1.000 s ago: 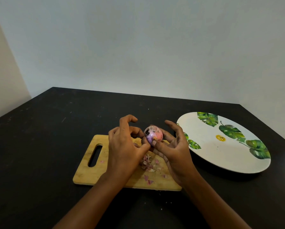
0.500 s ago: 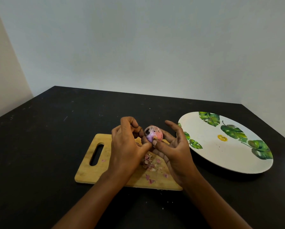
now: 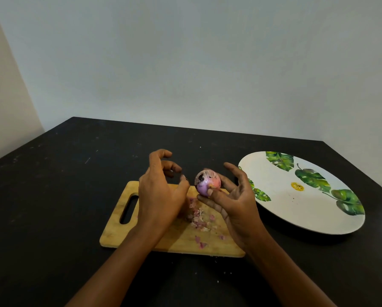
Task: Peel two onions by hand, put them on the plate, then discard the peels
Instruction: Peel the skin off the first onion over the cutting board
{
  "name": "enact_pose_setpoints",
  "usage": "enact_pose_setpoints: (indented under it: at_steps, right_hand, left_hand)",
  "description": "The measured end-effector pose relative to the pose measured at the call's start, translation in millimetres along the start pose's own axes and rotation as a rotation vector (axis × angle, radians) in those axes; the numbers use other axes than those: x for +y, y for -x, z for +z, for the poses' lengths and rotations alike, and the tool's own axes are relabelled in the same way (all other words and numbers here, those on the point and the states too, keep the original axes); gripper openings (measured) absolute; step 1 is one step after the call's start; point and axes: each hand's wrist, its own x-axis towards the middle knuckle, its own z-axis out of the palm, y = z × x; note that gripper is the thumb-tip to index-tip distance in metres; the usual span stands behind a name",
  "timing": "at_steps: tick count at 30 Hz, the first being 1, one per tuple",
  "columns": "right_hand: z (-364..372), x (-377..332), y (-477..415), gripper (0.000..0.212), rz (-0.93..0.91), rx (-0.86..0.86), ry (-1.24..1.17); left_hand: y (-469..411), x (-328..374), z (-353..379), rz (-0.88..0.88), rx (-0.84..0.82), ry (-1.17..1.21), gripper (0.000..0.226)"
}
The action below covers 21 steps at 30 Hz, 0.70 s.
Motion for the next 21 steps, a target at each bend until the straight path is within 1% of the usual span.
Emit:
enact_pose_setpoints:
  at_steps: [3,6,9,13,21]
  right_hand:
    - [-1.0,2.0,0.8,0.081,-0.053,0.010,0.124]
    - [-2.8,3.2,0.6,0.073,-0.095,-0.026,0.175]
    - [-4.2,4.4,0.9,0.074,-0.117,-0.026,0.243]
    - [-4.9,4.5,1.4,0.078,-0.145,-0.033,0.314]
    - [-4.8,3.0,2.2,0.082,-0.165,-0.040,0.393]
  left_hand:
    - [2.7,3.2,0.5,0.057,-0.048,0.040,0.049]
    - [6.3,5.7,0.4,0.073,-0.092,0.013,0.055]
    - [7.5,6.4,-0.4,0.066,-0.122,-0.021,0.058]
    - [8.3,7.1,0.3,0.051,-0.139,-0.027,0.061]
    - [13.8,0.5,5.5,0.068,-0.116,-0.045,0.054]
